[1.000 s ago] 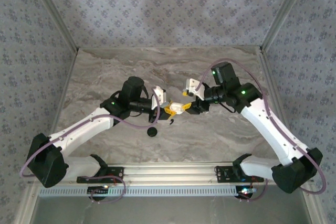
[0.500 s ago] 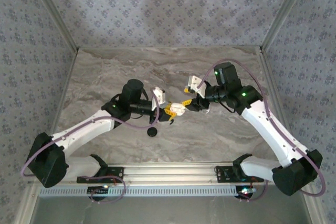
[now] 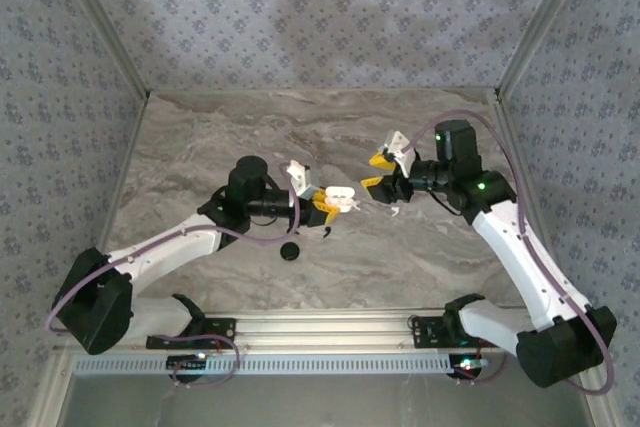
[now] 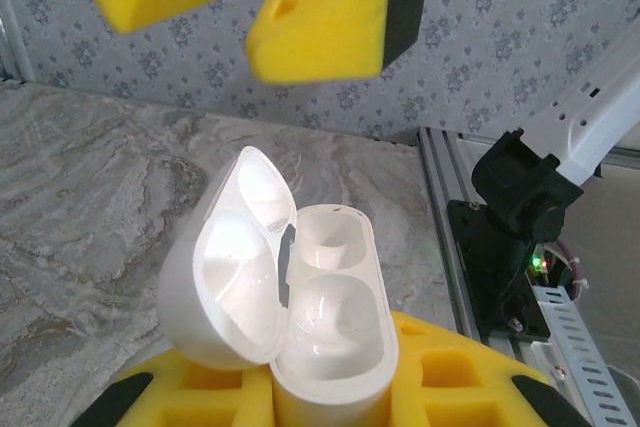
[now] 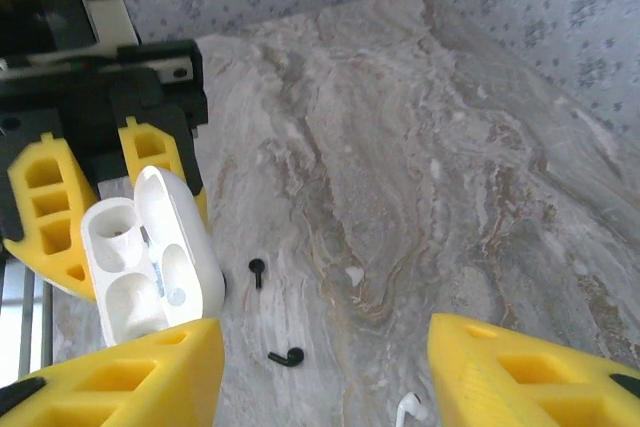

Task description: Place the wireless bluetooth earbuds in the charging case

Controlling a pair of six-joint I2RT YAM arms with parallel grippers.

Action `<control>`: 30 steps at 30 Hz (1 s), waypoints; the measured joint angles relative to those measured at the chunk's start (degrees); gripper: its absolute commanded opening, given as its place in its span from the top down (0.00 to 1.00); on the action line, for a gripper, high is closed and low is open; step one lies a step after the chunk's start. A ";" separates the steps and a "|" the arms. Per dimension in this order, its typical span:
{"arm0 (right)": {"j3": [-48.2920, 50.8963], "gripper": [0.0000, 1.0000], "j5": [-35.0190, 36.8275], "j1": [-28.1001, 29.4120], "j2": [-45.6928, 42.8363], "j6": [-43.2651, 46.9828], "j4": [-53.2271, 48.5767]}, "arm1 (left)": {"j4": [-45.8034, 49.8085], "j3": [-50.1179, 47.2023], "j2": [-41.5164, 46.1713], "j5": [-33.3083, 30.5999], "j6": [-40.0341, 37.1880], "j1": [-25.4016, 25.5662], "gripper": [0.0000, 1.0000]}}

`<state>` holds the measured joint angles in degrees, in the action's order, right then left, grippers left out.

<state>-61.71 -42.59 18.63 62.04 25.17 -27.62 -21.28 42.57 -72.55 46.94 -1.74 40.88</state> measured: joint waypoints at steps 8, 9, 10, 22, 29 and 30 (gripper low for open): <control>1.60 0.46 8.09 -1.51 -0.66 -18.32 0.04 | -9.88 -6.23 -1.38 -5.77 4.42 -0.61 0.82; 1.60 0.46 9.62 -1.53 0.07 -20.59 -0.85 | -11.19 -7.28 -1.86 -6.86 4.90 -0.79 0.82; 1.62 0.46 11.30 -1.68 1.09 -23.28 -2.08 | -12.02 -7.93 -2.36 -7.80 5.33 -0.92 0.82; -0.22 0.48 25.49 -3.28 18.78 -41.13 -17.68 | -15.85 -9.86 -5.44 -13.03 6.58 -1.03 0.82; -5.29 0.49 29.73 -4.28 28.11 -44.04 -22.51 | -15.89 -9.86 -5.88 -14.03 6.29 -1.05 0.82; -6.34 0.49 30.23 -4.44 29.27 -44.13 -23.12 | -15.91 -9.86 -6.12 -14.08 6.32 -1.05 0.82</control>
<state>-68.05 -12.36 14.20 91.31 -18.96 -50.74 -37.19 32.71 -78.67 32.86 4.58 39.83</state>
